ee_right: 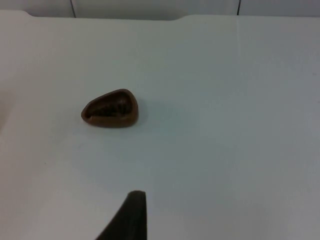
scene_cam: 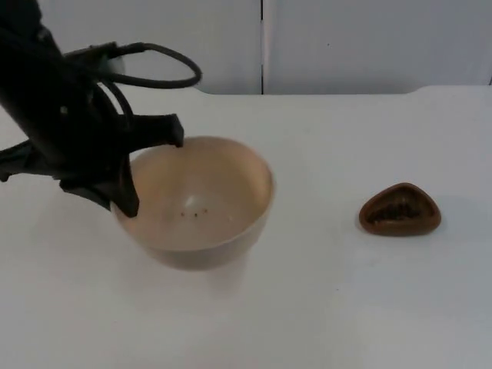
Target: Pick up the bowl with the left hand and pour the coffee beans from the cup into the bowl with the right hand.
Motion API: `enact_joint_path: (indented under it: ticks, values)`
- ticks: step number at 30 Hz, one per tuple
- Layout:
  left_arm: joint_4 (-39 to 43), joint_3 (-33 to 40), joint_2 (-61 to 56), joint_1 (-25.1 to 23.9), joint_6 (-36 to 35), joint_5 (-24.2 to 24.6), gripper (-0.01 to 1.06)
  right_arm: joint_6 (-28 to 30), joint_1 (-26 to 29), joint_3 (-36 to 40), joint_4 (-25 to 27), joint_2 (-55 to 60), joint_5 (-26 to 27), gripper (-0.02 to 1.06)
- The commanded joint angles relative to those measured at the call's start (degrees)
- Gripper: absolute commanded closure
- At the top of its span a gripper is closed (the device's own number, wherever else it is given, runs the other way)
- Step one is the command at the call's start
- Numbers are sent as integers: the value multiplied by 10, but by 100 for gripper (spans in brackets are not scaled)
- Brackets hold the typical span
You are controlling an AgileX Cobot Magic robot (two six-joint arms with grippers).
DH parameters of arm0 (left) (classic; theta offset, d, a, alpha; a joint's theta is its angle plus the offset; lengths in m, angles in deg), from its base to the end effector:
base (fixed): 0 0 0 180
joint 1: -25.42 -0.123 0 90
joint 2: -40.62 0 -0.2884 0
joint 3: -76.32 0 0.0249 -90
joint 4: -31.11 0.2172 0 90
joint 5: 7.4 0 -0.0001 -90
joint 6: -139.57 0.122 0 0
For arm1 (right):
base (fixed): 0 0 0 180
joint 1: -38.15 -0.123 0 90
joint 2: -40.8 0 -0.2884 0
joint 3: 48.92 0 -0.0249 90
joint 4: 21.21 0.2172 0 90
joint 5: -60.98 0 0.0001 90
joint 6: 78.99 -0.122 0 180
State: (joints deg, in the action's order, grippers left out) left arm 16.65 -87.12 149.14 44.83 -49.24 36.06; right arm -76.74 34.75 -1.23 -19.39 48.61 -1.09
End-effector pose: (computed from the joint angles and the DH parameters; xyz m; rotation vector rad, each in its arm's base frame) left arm 0.2848 -0.1226 0.1746 0.0279 2.9751 -0.3500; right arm -0.0129 0.0027 0.2492 -0.1033 2.0493 0.0505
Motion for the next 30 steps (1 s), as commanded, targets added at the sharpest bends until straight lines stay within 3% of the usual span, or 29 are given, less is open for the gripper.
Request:
enact_joint_path:
  ticks: [1, 4, 7, 22, 25, 30]
  values:
    - [31, -12, -9, 25, -27, 9, 105, 0, 4, 1, -2, -1, 2, -1]
    - [31, -19, -9, 69, -17, -5, 105, 0, 4, 1, -2, -1, 2, -1]
    - [31, -19, -9, 79, -17, -11, 105, 0, 4, 1, -2, -1, 2, -1]
    - [4, -19, -9, 80, -4, 26, 105, 0, 4, 1, -3, -1, 2, -1]
    - [11, -19, -9, 80, -36, 27, 105, 0, 4, 1, -3, -1, 2, -1]
    - [77, -19, -9, 80, -156, 24, 105, 0, 4, 1, 3, -1, 2, -1]
